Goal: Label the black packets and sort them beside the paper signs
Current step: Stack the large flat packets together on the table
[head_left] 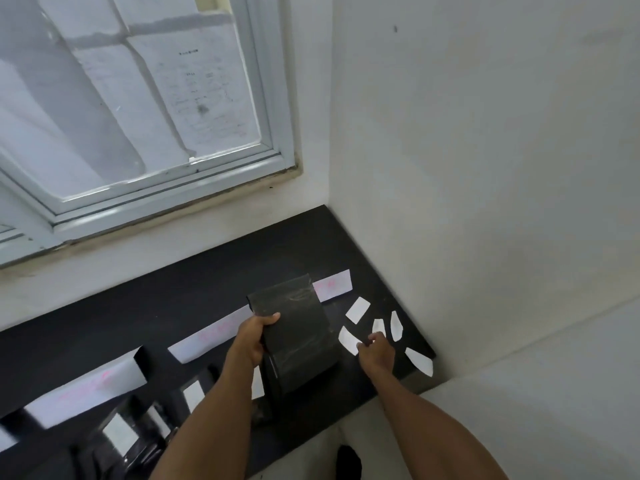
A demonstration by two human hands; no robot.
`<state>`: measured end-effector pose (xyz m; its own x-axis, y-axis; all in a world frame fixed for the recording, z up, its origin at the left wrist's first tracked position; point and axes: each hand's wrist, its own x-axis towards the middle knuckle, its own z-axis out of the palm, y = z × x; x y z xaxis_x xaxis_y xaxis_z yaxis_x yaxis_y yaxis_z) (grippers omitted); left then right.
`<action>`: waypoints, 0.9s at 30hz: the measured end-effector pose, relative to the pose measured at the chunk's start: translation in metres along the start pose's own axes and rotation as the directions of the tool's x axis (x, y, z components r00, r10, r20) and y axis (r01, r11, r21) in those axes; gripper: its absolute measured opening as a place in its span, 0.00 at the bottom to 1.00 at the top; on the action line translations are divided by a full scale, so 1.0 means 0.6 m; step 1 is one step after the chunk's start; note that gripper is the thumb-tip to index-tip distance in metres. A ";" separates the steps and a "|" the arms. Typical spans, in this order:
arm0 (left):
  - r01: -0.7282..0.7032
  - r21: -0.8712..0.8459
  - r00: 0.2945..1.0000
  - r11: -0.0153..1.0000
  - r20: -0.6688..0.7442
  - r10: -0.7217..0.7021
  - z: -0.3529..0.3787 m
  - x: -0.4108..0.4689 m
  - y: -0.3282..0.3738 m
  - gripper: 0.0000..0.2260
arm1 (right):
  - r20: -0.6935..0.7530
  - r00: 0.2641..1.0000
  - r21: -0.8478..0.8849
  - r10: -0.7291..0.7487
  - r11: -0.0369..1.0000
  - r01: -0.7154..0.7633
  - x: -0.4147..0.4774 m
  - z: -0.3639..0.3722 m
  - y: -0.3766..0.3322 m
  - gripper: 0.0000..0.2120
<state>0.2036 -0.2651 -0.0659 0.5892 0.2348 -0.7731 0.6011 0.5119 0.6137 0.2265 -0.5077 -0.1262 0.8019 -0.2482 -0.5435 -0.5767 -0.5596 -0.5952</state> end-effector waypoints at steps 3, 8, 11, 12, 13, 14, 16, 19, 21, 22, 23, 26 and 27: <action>0.011 -0.016 1.000 1.000 -0.019 -0.011 -0.016 -0.003 -0.006 0.16 | -0.002 1.000 -0.041 -0.028 0.999 0.028 0.014 0.014 -0.002 0.14; 0.006 -0.056 0.999 0.998 -0.036 -0.008 -0.042 -0.007 -0.014 0.14 | -0.082 0.996 -0.029 -0.019 0.999 0.017 0.016 0.023 -0.011 0.11; -0.008 -0.075 0.999 0.997 -0.046 0.004 -0.050 -0.012 -0.014 0.15 | -0.193 0.979 0.043 -0.067 0.996 0.076 0.000 0.019 -0.030 0.11; -0.015 -0.083 0.999 0.996 -0.052 0.011 -0.051 -0.013 -0.014 0.15 | -0.215 0.973 0.094 -0.084 0.990 0.106 -0.008 0.017 -0.043 0.11; -0.024 -0.095 0.998 0.995 -0.058 0.018 -0.050 -0.014 -0.013 0.15 | -0.225 0.969 0.160 -0.103 0.977 0.141 -0.018 0.016 -0.060 0.11; -0.034 -0.109 0.997 0.993 -0.065 0.027 -0.049 -0.016 -0.012 0.14 | -0.222 0.967 0.228 -0.124 0.958 0.175 -0.031 0.017 -0.079 0.11; -0.051 -0.133 0.997 0.990 -0.070 0.042 -0.044 -0.024 -0.008 0.11 | -0.209 0.958 0.311 -0.196 0.915 0.256 -0.066 0.025 -0.123 0.10; -0.058 -0.146 0.998 0.988 -0.045 0.052 -0.032 -0.042 0.004 0.09 | -0.177 0.949 0.361 -0.261 0.880 0.310 -0.127 0.051 -0.178 0.11; -0.047 -0.134 0.999 0.990 -0.009 0.046 -0.030 -0.054 0.014 0.11 | -0.142 0.946 0.381 -0.292 0.866 0.324 -0.163 0.072 -0.202 0.12; -0.032 -0.133 0.999 0.991 0.015 0.034 -0.032 -0.060 0.019 0.13 | -0.131 0.944 0.379 -0.303 0.864 0.331 -0.179 0.081 -0.210 0.12; -0.013 -0.135 0.999 0.991 0.039 0.019 -0.034 -0.065 0.025 0.13 | -0.129 0.943 0.365 -0.306 0.870 0.332 -0.191 0.087 -0.215 0.12; 0.000 -0.122 0.996 0.992 0.088 0.011 -0.058 -0.085 0.043 0.14 | -0.153 0.941 0.292 -0.303 0.895 0.336 -0.226 0.096 -0.225 0.12; -0.025 -0.118 0.996 0.993 0.087 0.036 -0.069 -0.091 0.049 0.15 | -0.165 0.935 0.269 -0.313 0.898 0.348 -0.237 0.097 -0.228 0.13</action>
<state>0.1670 -0.2287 -0.0121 0.6551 0.1803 -0.7337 0.5183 0.5994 0.6100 0.1822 -0.3496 -0.0019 0.9562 -0.1872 -0.2249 -0.2813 -0.3765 -0.8827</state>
